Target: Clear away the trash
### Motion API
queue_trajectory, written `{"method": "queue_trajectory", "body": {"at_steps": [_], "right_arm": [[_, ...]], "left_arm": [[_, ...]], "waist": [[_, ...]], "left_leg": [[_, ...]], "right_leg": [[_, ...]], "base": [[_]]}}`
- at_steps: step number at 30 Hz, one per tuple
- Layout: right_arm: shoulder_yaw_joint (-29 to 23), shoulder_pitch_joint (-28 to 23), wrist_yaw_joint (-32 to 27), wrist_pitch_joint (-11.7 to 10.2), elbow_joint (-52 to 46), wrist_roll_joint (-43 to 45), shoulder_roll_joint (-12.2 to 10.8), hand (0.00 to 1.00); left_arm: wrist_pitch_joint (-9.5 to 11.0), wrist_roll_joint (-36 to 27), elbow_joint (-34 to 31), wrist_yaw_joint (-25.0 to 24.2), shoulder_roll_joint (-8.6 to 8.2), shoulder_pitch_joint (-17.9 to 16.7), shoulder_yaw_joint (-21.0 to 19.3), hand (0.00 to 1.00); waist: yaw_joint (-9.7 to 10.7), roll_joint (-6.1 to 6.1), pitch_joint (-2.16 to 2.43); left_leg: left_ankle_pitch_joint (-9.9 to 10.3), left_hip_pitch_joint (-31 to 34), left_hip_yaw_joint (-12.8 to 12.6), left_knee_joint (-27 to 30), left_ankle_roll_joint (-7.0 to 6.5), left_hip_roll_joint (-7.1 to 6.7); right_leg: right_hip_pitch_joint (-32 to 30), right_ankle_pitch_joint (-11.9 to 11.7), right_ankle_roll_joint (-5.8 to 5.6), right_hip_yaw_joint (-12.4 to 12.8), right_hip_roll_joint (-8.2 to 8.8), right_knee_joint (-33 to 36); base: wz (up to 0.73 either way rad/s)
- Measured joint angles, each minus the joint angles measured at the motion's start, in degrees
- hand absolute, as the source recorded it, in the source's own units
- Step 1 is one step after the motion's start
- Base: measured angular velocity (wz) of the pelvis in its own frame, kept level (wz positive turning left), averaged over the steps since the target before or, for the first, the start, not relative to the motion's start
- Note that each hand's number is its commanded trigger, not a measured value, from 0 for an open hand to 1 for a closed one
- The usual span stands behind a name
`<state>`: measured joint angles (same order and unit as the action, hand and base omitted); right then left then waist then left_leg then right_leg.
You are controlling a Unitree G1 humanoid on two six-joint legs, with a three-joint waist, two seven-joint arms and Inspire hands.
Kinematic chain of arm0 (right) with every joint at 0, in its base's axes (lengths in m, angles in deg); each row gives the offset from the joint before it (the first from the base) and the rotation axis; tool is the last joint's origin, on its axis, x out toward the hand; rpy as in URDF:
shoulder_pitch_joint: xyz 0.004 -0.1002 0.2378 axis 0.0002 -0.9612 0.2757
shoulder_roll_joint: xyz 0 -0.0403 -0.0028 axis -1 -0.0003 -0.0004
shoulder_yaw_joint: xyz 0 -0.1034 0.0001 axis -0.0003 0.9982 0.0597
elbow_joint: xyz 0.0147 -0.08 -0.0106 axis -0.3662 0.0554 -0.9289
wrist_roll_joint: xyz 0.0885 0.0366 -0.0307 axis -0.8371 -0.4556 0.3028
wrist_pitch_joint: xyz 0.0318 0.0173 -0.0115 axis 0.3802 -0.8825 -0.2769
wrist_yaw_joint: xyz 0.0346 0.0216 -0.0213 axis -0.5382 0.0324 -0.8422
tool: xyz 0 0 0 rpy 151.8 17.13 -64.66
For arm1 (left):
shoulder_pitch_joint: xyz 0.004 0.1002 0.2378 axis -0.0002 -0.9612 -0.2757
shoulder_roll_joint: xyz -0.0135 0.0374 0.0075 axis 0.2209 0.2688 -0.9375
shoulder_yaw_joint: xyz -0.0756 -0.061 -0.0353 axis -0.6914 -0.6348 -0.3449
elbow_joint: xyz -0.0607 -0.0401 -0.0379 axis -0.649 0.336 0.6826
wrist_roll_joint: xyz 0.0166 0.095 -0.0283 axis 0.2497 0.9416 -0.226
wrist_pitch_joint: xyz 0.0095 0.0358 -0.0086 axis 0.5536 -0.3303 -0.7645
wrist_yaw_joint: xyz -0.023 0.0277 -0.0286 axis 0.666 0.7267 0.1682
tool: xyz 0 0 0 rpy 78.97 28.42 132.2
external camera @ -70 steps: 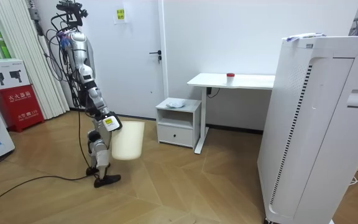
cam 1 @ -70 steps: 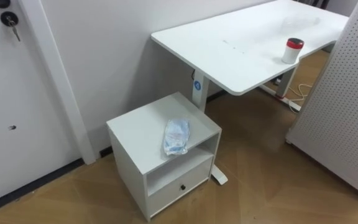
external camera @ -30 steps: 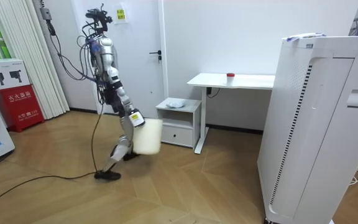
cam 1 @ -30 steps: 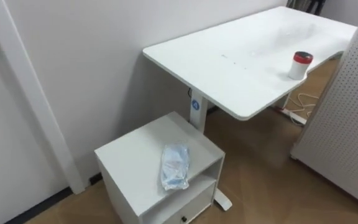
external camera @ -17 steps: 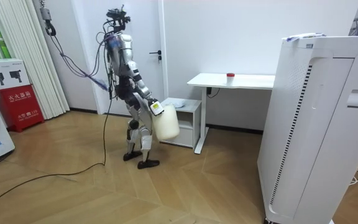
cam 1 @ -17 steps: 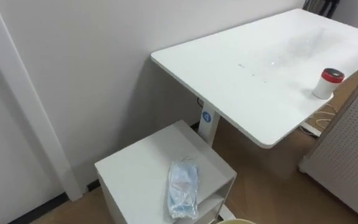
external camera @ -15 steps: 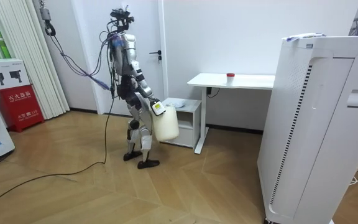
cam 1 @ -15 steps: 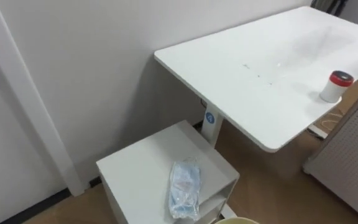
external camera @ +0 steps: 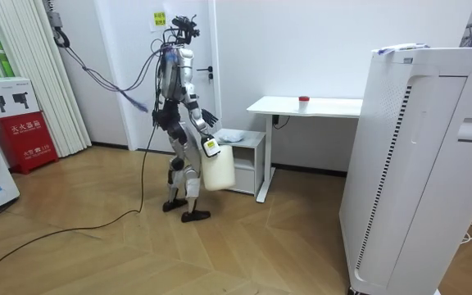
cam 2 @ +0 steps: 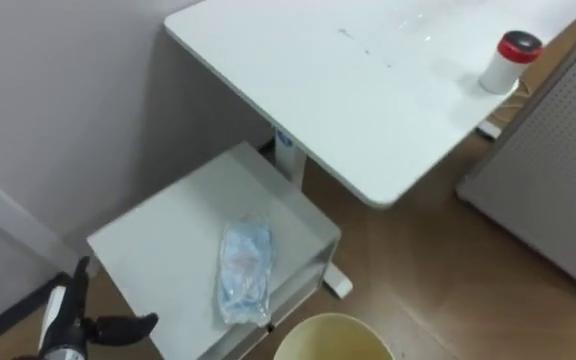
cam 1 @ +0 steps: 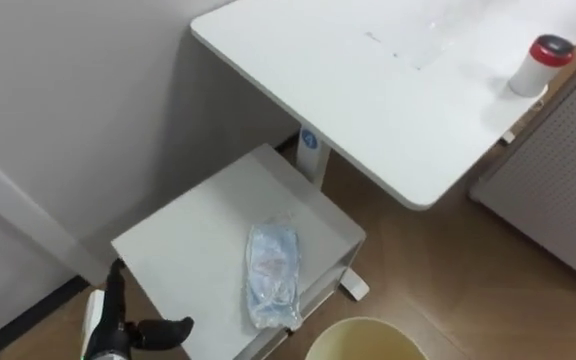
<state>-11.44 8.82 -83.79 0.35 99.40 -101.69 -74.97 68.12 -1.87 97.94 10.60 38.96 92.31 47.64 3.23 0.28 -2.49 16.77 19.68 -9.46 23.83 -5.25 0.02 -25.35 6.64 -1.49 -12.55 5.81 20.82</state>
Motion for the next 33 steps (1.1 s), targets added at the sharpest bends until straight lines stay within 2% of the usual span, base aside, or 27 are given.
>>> {"method": "queue_trajectory", "body": {"at_steps": [3,6,7,8,9,10,11,12,13,14,16,19,22,25,27,33], "right_arm": [[0.21,0.29,-0.94,-1.06,-0.01,-1.02,0.18,1.00],[2.79,0.90,-2.34,-1.58,-0.03,-4.27,1.39,1.00],[3.45,1.47,-2.82,-1.64,-0.04,-4.61,1.61,1.00],[3.56,1.41,-3.45,-1.87,-0.01,-5.75,1.81,1.00],[3.57,1.35,-3.74,-1.86,-0.01,-6.73,1.87,1.00],[3.83,1.36,-4.47,-1.67,-0.34,-8.39,1.73,1.00],[3.87,1.36,-4.74,-1.53,-0.53,-9.61,1.95,1.00],[3.92,1.36,-4.81,-1.51,-0.69,-9.84,2.15,1.00],[4.54,1.35,-5.20,-1.42,-1.60,-10.18,2.48,1.00],[4.72,1.30,-5.85,-1.23,-2.22,-10.91,2.70,1.00],[5.03,0.94,-6.45,-0.92,-2.34,-11.61,3.10,1.00],[5.10,0.91,-6.87,-0.97,-2.45,-12.37,3.86,1.00],[6.26,0.94,-6.94,-1.32,-2.54,-12.41,4.12,1.00],[6.69,0.95,-7.07,-1.61,-2.56,-13.07,4.12,1.00],[6.77,0.95,-7.15,-1.40,-2.56,-13.52,4.08,1.00],[8.05,0.94,-8.52,-1.31,-2.56,-15.40,4.07,1.00]], "left_arm": [[0.04,1.15,-0.02,1.34,0.00,0.74,0.51,0.00],[0.18,1.04,0.25,3.00,-0.06,2.09,1.10,0.00],[0.87,0.70,1.68,3.47,0.07,3.95,1.41,0.00],[1.36,-0.01,2.45,3.66,0.16,5.75,2.53,0.00],[1.68,-0.18,2.45,3.87,0.26,6.47,3.35,0.00],[2.11,-0.24,2.68,4.37,0.78,7.90,5.17,0.00],[2.22,-0.19,2.86,5.09,0.85,8.54,6.79,0.00],[2.36,-0.20,3.06,5.39,0.86,8.55,7.41,0.00],[2.46,-0.21,3.52,5.97,1.03,8.58,8.17,0.00],[2.46,-0.21,3.55,6.27,1.08,8.69,8.47,0.00],[2.46,-0.23,3.56,6.60,1.10,8.83,9.69,0.00],[2.50,-1.27,3.57,7.30,1.00,9.26,12.00,0.00],[2.74,-1.21,4.08,7.61,0.48,9.53,12.34,0.00],[2.80,-1.25,5.29,7.80,0.27,10.40,13.35,0.00],[2.82,-1.23,5.78,8.14,-0.04,10.73,13.39,0.00],[2.92,-1.06,6.19,10.12,-0.08,12.62,13.98,0.00]], "waist": [[1.50,-0.50,-0.32],[2.16,-0.78,-0.65],[2.95,-0.05,-1.76],[3.98,-0.28,-2.00],[4.16,-0.55,-1.97],[4.21,0.47,-2.27],[4.24,0.99,-2.23],[4.17,1.00,-2.21],[4.16,0.85,-2.24],[4.60,0.58,-2.36],[4.71,0.31,-2.25],[5.36,-0.38,-2.08],[6.05,-0.63,-1.89],[7.65,-0.62,-1.80],[7.78,-0.48,-1.71],[9.36,-0.41,-1.67]], "left_leg": [[0.00,2.30,-0.37,1.19,0.00,0.15],[-0.09,5.90,-2.50,6.24,0.16,0.44],[-0.48,10.49,-3.13,13.30,2.83,1.02],[-1.22,13.94,-1.77,9.42,3.86,2.16],[-3.96,15.03,-1.26,6.48,4.27,3.65],[-4.76,16.46,-3.88,8.58,1.00,4.39],[-4.69,16.93,-5.18,9.05,0.79,4.37],[-4.42,17.09,-5.27,9.38,0.36,4.41],[-3.66,17.48,-5.41,10.04,-0.28,4.63],[-3.52,18.12,-5.45,10.13,-0.44,4.67],[-3.50,18.59,-5.56,10.73,-0.47,4.66],[-3.41,18.73,-6.00,11.25,-0.38,4.70],[-3.46,18.84,-6.83,11.74,0.13,5.39],[-3.91,19.24,-7.06,11.90,0.12,5.61],[-3.97,19.35,-7.68,12.03,0.24,6.24],[-4.20,20.02,-7.57,12.05,0.60,6.36]], "right_leg": [[-2.35,0.05,0.10,0.56,-0.01,1.13],[-4.77,0.16,0.29,3.50,0.59,2.88],[-4.76,0.44,-0.25,7.64,1.13,3.08],[-5.73,0.49,-0.85,9.31,0.94,4.03],[-6.75,1.04,-1.55,9.32,0.59,5.52],[-8.43,3.01,-2.61,9.40,1.25,8.84],[-9.68,3.20,-2.74,9.00,1.46,9.50],[-9.84,3.17,-2.70,8.66,1.46,9.53],[-10.01,3.18,-2.71,7.65,1.53,9.74],[-10.61,3.11,-2.63,7.24,1.75,10.28],[-11.74,3.05,-2.52,7.14,1.98,11.42],[-12.74,3.19,-2.24,7.44,2.10,12.72],[-13.17,3.35,-1.75,7.67,1.73,13.19],[-14.05,3.39,-1.43,7.91,1.57,13.93],[-14.41,3.11,-1.03,8.26,1.09,13.81],[-15.05,3.09,-0.63,8.04,0.82,14.01]], "base": [[-0.03],[-0.16],[0.24],[0.30],[0.28],[0.10],[0.00],[-0.19],[-0.24],[-0.20],[-0.08],[-0.08],[-0.16],[-0.05],[-0.15],[-0.01]]}}
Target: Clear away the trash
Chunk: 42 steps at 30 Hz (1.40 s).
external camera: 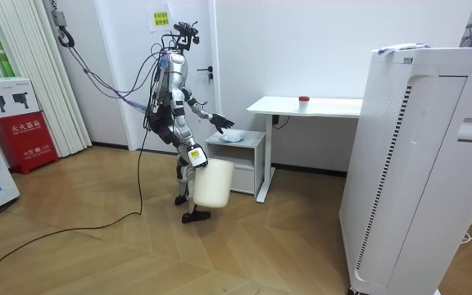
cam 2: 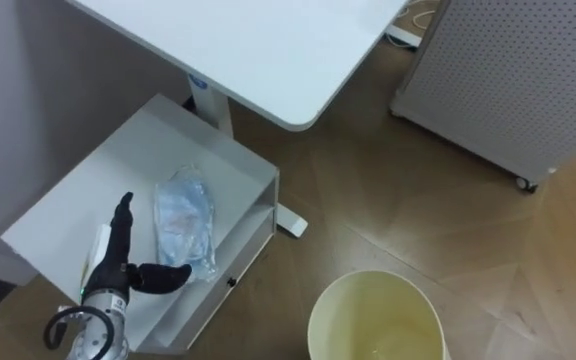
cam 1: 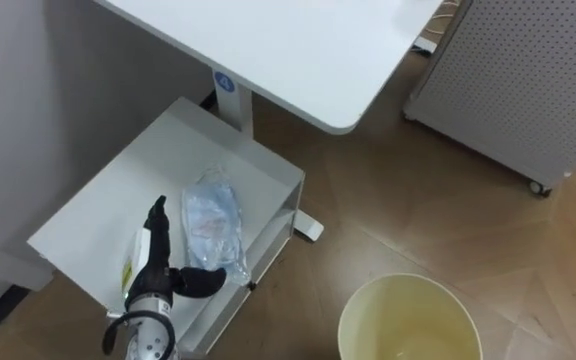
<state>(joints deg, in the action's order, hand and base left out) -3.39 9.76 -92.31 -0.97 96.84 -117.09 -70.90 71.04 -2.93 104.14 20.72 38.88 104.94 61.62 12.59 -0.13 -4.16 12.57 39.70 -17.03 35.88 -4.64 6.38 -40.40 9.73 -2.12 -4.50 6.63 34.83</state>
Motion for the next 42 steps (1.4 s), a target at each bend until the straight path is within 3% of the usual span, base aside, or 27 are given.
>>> {"method": "queue_trajectory", "body": {"at_steps": [4,14,21,24,26,29,37,39,41,42], "right_arm": [[0.98,0.00,-0.79,-0.04,0.03,-0.80,-0.02,1.00],[1.28,0.00,-1.00,0.04,0.05,-0.90,-0.01,1.00],[1.37,0.00,1.03,0.99,0.03,-2.84,-0.22,1.00],[2.49,0.01,1.59,1.11,-0.17,-3.67,-0.27,1.00],[2.49,0.01,1.64,1.45,-0.54,-3.67,-0.08,1.00],[2.46,0.01,1.66,1.69,-0.55,-3.67,0.25,1.00],[2.45,0.01,1.58,2.71,-0.66,-3.67,0.79,1.00],[2.45,0.01,1.60,2.71,-0.67,-4.09,0.81,1.00],[2.46,0.00,1.64,3.09,-0.69,-5.00,0.78,1.00],[2.46,-0.01,1.63,3.35,-0.90,-5.05,0.80,1.00]], "left_arm": [[1.22,0.60,0.00,0.64,-0.01,1.24,1.97,0.00],[1.25,3.65,0.36,2.19,-0.04,1.30,2.75,0.00],[1.07,6.74,3.76,0.23,0.12,1.29,4.47,0.00],[0.64,6.83,5.34,-1.77,0.59,1.38,6.99,0.00],[-0.93,8.91,6.84,-3.98,0.73,1.37,7.95,0.00],[-2.86,12.26,7.38,-6.16,0.90,1.40,8.45,0.00],[-4.79,16.11,7.93,-9.50,1.08,2.61,8.51,0.00],[-5.34,16.41,8.54,-10.59,1.35,3.23,9.52,0.39],[-6.45,16.87,9.14,-11.86,1.64,3.78,10.59,0.97],[-6.79,17.31,9.15,-12.03,1.67,3.86,10.58,1.00]], "waist": [[0.05,0.00,0.00],[-0.05,0.04,-0.02],[1.44,0.66,-0.03],[1.78,1.11,-0.08],[2.29,1.16,-0.06],[2.67,1.16,-0.06],[2.48,0.85,-0.12],[2.47,0.83,-0.13],[2.50,0.78,-0.16],[2.48,0.77,-0.15]], "left_leg": [[0.01,0.12,0.02,-0.03,0.01,0.21],[0.01,0.06,-0.01,-0.03,0.03,0.38],[0.03,-0.27,-0.06,-0.32,0.07,0.41],[0.17,0.21,-0.26,-0.24,0.27,0.92],[0.19,0.80,-0.28,-0.28,0.35,1.00],[0.25,1.19,-0.45,-0.26,0.47,1.13],[0.29,1.21,-0.47,-0.35,0.54,1.11],[0.29,0.93,-0.52,-0.62,0.54,1.02],[0.28,0.12,-0.95,-1.25,0.56,0.95],[0.27,-0.02,-1.06,-1.34,0.57,0.93]], "right_leg": [[-0.05,0.00,0.01,-0.24,0.07,-0.15],[-0.03,0.03,0.08,-0.37,0.02,-0.17],[0.39,0.02,0.09,-0.21,-0.17,-0.60],[0.03,-0.16,0.25,-0.10,-0.67,-1.22],[-0.70,-0.21,0.35,-0.05,-0.77,-1.22],[-1.15,-0.27,0.44,-0.04,-0.82,-1.23],[-1.06,-0.30,0.48,-0.16,-0.88,-1.81],[-0.96,-0.30,0.48,-0.17,-0.78,-1.68],[-0.52,-0.30,0.48,0.07,-0.72,-1.80],[-0.46,-0.30,0.48,0.19,-0.73,-1.84]], "base": [[0.00],[0.00],[-0.01],[-0.10],[0.00],[0.00],[0.00],[0.00],[-0.07],[-0.10]]}}
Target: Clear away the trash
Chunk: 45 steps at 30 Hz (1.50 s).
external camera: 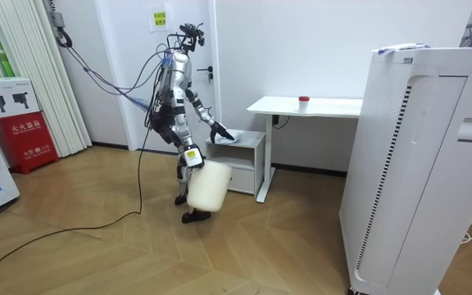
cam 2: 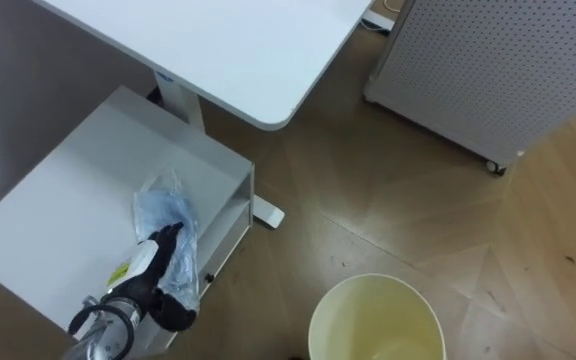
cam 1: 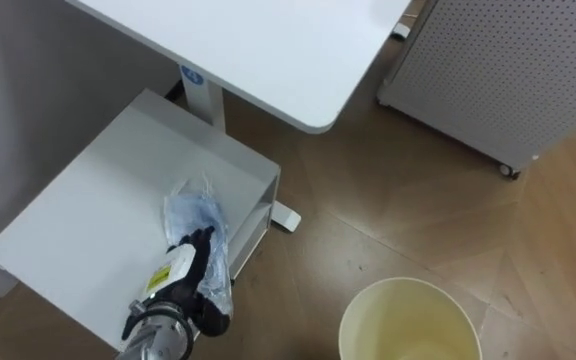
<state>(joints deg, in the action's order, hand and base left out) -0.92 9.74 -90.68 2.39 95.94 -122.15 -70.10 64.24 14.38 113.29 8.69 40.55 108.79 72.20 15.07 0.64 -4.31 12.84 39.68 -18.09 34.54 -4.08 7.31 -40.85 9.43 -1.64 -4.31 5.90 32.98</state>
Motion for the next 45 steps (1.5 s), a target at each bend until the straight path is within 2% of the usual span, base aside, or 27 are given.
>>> {"method": "queue_trajectory", "body": {"at_steps": [4,6,8,12,13,17,21,24,27,30,32,35,38,41,45], "right_arm": [[-0.01,-0.06,-0.03,1.75,-1.14,-0.10,0.02,1.00],[-0.01,-0.06,-0.02,1.80,-1.40,-0.09,0.02,1.00],[0.00,-0.06,-0.02,1.82,-1.60,-0.09,0.02,1.00],[0.15,-0.07,-0.03,2.30,-1.47,-1.81,0.00,1.00],[0.33,-0.07,-0.11,2.45,-1.47,-2.18,-0.01,1.00],[0.69,0.03,-0.20,2.41,-1.82,-1.79,-0.22,1.00],[0.83,-0.50,-1.20,1.37,-3.62,-1.58,-0.57,1.00],[2.05,-0.82,-2.00,1.04,-5.37,-1.63,-0.77,1.00],[2.55,-0.81,-2.09,-0.68,-6.40,-0.81,-1.14,1.00],[3.42,-0.72,-1.70,-1.81,-7.45,0.45,-1.86,1.00],[4.61,-0.60,-0.69,-2.90,-7.85,0.73,-3.03,1.00],[5.33,-0.26,0.96,-3.52,-7.89,2.20,-4.64,1.00],[5.79,-0.15,1.82,-4.09,-7.64,2.67,-7.01,1.00],[7.45,-0.18,2.93,-4.46,-7.79,2.70,-7.72,1.00],[7.56,-0.34,4.08,-4.39,-7.78,3.00,-7.85,1.00]], "left_arm": [[-1.50,2.96,0.42,0.42,0.89,1.78,-0.10,1.00],[-2.43,3.61,0.41,0.41,1.52,2.67,-0.13,1.00],[-3.68,4.38,0.43,0.40,1.57,3.68,-0.13,1.00],[-4.30,4.25,0.32,0.42,1.39,3.45,0.08,1.00],[-4.50,3.71,0.34,0.44,0.81,3.21,0.07,1.00],[-4.33,-2.96,0.72,0.39,0.24,3.14,-0.13,1.00],[-3.19,-6.63,0.90,-0.64,-0.27,1.88,-1.74,1.00],[-2.47,-11.49,-0.19,-1.04,-1.72,0.15,-1.91,1.00],[-1.93,-14.87,-3.88,-2.41,-3.08,-2.00,-1.49,1.00],[-1.10,-17.69,-6.71,-5.28,-5.62,-4.18,0.84,1.00],[-0.78,-17.68,-7.22,-7.95,-8.17,-5.52,2.80,1.00],[-0.28,-17.37,-8.49,-11.07,-10.72,-7.19,5.32,1.00],[0.10,-16.90,-9.40,-13.53,-11.55,-8.40,8.59,1.00],[0.09,-16.25,-9.78,-15.04,-11.90,-9.41,10.71,1.00],[0.09,-16.31,-10.00,-15.94,-11.96,-9.96,11.32,1.00]], "waist": [[-0.16,0.00,0.01],[-0.15,0.00,0.01],[-0.08,0.01,0.02],[0.00,0.01,0.03],[0.01,-0.01,0.04],[-0.08,-0.03,0.05],[-0.90,-0.03,0.06],[-1.73,-0.05,0.07],[-2.47,0.06,0.14],[-3.05,0.10,0.17],[-3.04,0.44,0.39],[-2.96,0.63,0.51],[-2.83,1.14,0.84],[-2.79,1.88,1.32],[-2.84,2.42,1.67]], "left_leg": [[-0.11,-0.47,-0.44,-0.70,0.10,-0.14],[-0.23,-0.51,-0.50,-0.81,0.14,-0.13],[-0.29,-0.70,-0.56,-0.95,0.17,-0.16],[-0.35,-1.26,-0.54,-1.82,0.29,-0.15],[-0.34,-1.44,-0.56,-1.99,0.32,-0.16],[-0.27,-1.47,-0.52,-1.98,0.48,-0.08],[-0.03,-1.53,-0.60,-1.98,0.86,0.27],[-0.14,-1.54,-0.53,-2.46,1.07,0.00],[-0.30,-1.48,-0.46,-2.95,1.09,-0.06],[-0.32,-1.31,-0.29,-3.01,1.06,-0.21],[-0.33,-1.33,-0.27,-3.00,1.05,-0.60],[-0.34,-1.28,-0.24,-2.94,1.03,-0.59],[-0.41,-1.31,-0.22,-2.99,0.91,-0.60],[-0.46,-1.33,-0.26,-2.89,0.84,-0.60],[-0.51,-1.31,-0.25,-2.83,0.74,-0.46]], "right_leg": [[0.04,-0.07,-0.05,0.45,-0.04,-0.24],[0.05,-0.10,-0.03,0.47,-0.07,-0.30],[0.21,-0.11,-0.03,0.46,-0.08,-0.39],[0.94,-0.16,0.01,0.22,-0.17,-1.40],[1.13,-0.16,0.01,0.16,-0.17,-1.65],[1.34,-0.17,0.01,0.14,-0.39,-2.29],[1.36,-0.22,0.08,0.63,-0.99,-2.72],[1.40,-0.35,0.26,0.14,-0.91,-3.07],[1.23,-0.35,0.26,-0.18,-0.57,-3.15],[1.34,-0.34,0.25,-0.63,-0.32,-3.24],[1.47,-0.32,0.17,-0.74,-0.21,-3.11],[1.44,-0.28,0.11,-0.78,-0.06,-3.12],[1.33,-0.25,0.09,-0.69,-0.03,-3.22],[1.32,-0.28,0.06,-0.61,-0.04,-3.19],[1.40,-0.49,-0.08,-0.60,-0.02,-3.27]], "base": [[-0.04],[0.00],[0.00],[0.00],[0.00],[0.00],[-0.07],[0.01],[0.01],[0.06],[0.02],[0.00],[0.00],[0.00],[0.00]]}}
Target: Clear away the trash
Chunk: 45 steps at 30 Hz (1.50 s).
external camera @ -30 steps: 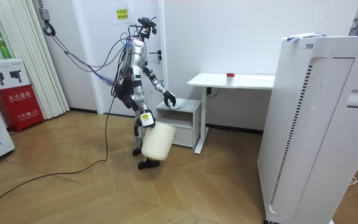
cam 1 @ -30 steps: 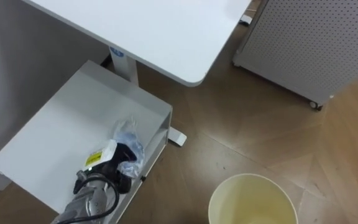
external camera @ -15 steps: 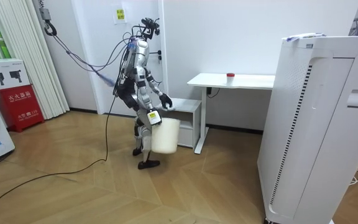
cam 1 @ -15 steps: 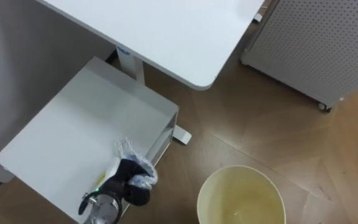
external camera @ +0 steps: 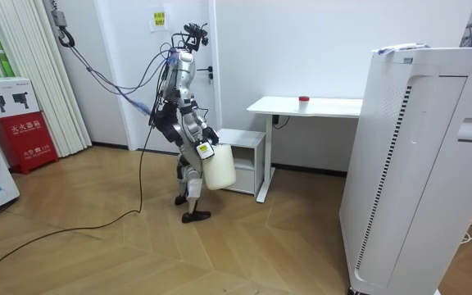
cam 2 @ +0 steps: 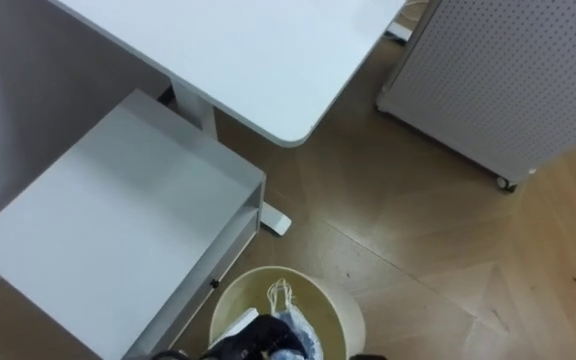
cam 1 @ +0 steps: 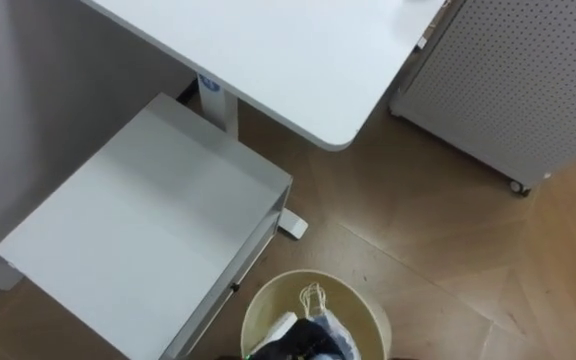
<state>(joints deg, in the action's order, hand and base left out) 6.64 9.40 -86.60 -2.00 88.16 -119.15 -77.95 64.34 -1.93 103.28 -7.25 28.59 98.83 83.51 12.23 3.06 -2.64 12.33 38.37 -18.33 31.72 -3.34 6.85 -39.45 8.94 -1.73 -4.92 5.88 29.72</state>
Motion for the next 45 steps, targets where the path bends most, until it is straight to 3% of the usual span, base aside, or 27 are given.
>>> {"method": "queue_trajectory", "body": {"at_steps": [2,3,4,5,6,7,21,26,30,34,42,45], "right_arm": [[-0.03,-0.03,0.31,0.00,0.02,0.00,0.00,1.00],[-0.03,-0.02,0.32,0.00,0.02,0.00,0.01,1.00],[-0.12,-0.02,0.36,0.01,0.02,0.00,0.01,1.00],[-0.12,-0.02,0.37,0.00,0.04,-0.01,0.01,1.00],[-0.13,-0.02,0.37,0.00,0.05,-0.01,0.01,1.00],[-0.14,0.00,0.37,0.00,0.05,-0.01,0.01,1.00],[-0.06,0.30,0.18,0.02,0.61,2.09,-0.02,1.00],[-0.11,1.45,0.41,0.03,0.52,6.78,-0.18,1.00],[-0.12,2.12,1.52,0.68,0.71,8.49,-0.18,1.00],[-0.11,2.86,1.54,2.07,0.89,8.71,-0.39,1.00],[-0.22,2.90,1.50,2.00,1.73,8.26,-0.41,1.00],[-0.27,2.76,1.51,1.98,2.63,7.44,-0.17,1.00]], "left_arm": [[0.00,0.01,-0.02,-0.24,0.00,0.00,0.00,1.00],[0.00,0.02,-0.03,-0.25,0.00,0.00,0.01,0.92],[0.00,-0.04,-0.09,-0.30,0.00,0.00,0.00,0.68],[0.00,-0.11,-0.21,-0.36,0.00,0.00,0.00,0.33],[-0.01,-0.11,-0.28,-0.40,0.00,0.00,0.01,0.04],[-0.01,-0.11,-0.34,-0.41,0.00,0.00,0.01,0.00],[-0.41,1.85,0.80,-3.71,0.03,-1.77,2.83,0.00],[-0.93,4.47,0.78,-4.90,0.03,-1.87,3.41,0.00],[-1.06,4.51,0.79,-5.30,0.21,-1.82,3.41,0.00],[-1.06,4.50,0.79,-6.02,0.92,-1.92,3.41,0.00],[-0.94,4.95,-0.80,-6.26,2.01,-2.27,3.40,0.00],[-0.63,5.04,-3.02,-6.30,2.44,-2.37,3.12,0.00]], "waist": [[0.00,0.18,0.12],[0.00,0.20,0.13],[0.00,0.20,0.13],[-0.01,0.20,0.13],[-0.01,0.20,0.13],[-0.01,0.20,0.13],[-1.70,-0.24,-0.03],[-1.73,-1.26,-0.10],[-1.73,-1.36,-0.13],[-1.79,-1.43,-0.17],[-1.96,-1.64,-0.30],[-3.36,-1.65,-0.32]], "left_leg": [[-0.01,0.00,0.00,0.00,-0.03,0.00],[-0.01,0.00,0.00,0.01,-0.03,0.01],[-0.02,0.00,0.00,-0.02,-0.03,0.00],[-0.02,-0.03,0.01,-0.05,-0.03,-0.01],[-0.02,-0.04,0.01,-0.07,-0.03,-0.01],[-0.02,-0.04,0.01,-0.09,-0.03,-0.02],[-0.07,0.10,-0.15,-1.23,0.01,-0.27],[-0.07,0.36,-0.21,-1.87,0.01,-0.50],[-0.10,0.52,-0.26,-1.97,0.06,-0.49],[-0.11,0.26,-0.28,-1.90,0.07,-0.48],[-0.11,-0.54,-0.37,-2.03,0.07,-0.52],[-0.07,-1.85,-0.94,-2.23,0.11,-0.43]], "right_leg": [[0.01,-0.11,-0.01,0.01,0.00,-0.06],[0.01,-0.11,0.00,0.01,-0.02,-0.06],[0.01,-0.12,0.00,0.02,-0.02,-0.07],[0.01,-0.12,0.00,0.02,-0.03,-0.06],[0.01,-0.12,0.00,0.02,-0.03,-0.07],[-0.02,-0.12,0.00,0.04,-0.05,-0.07],[-0.38,-0.45,0.02,0.00,-0.03,-1.17],[-0.75,-0.42,-0.02,-0.26,0.20,-1.03],[-1.05,-0.42,-0.01,-0.26,0.20,-0.80],[-0.79,-0.43,-0.01,-0.24,0.19,-0.76],[-0.13,-0.43,0.00,-0.20,0.24,-0.82],[0.76,-0.43,0.00,0.01,0.21,-0.83]], "base": [[0.00],[0.00],[0.00],[0.00],[0.00],[0.00],[-0.01],[0.00],[0.00],[0.00],[0.00],[-0.08]]}}
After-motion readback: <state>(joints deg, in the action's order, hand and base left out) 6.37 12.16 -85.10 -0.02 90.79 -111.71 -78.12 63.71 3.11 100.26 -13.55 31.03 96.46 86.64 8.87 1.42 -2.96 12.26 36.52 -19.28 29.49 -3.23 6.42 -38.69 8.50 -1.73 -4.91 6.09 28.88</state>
